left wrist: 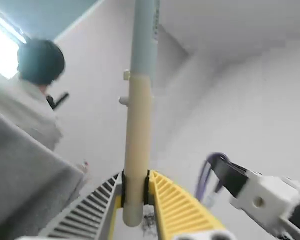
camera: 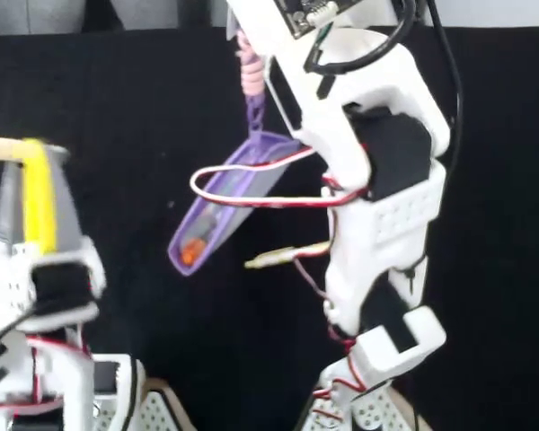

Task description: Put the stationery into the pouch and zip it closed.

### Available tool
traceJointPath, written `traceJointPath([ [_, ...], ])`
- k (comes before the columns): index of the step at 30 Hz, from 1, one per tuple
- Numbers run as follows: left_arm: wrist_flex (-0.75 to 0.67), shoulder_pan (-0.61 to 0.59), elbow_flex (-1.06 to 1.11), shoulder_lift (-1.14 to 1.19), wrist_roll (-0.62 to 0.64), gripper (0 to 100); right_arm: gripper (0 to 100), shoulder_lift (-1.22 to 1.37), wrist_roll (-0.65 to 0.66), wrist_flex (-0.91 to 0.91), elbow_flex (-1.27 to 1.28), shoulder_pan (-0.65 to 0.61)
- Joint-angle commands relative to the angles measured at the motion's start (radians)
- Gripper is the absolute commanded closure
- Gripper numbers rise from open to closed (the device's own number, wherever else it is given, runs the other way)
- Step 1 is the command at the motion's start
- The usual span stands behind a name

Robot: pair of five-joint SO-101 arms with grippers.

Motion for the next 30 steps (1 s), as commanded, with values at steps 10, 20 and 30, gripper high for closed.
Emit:
traceJointPath([
  [10, 0.233, 0.463, -0.022, 0.006, -0.381, 97, 98.8, -0.004, -0.011, -0.038, -0.015, 0.048],
  [20, 0.118, 0.519, 0.170, 0.006, -0.480, 97, 98.8, -0.004, -0.011, -0.040, -0.016, 0.048],
  [30, 0.054, 0.647, 0.337, 0.008, -0.483, 97, 98.8, -0.004, -0.011, -0.040, -0.015, 0.048],
])
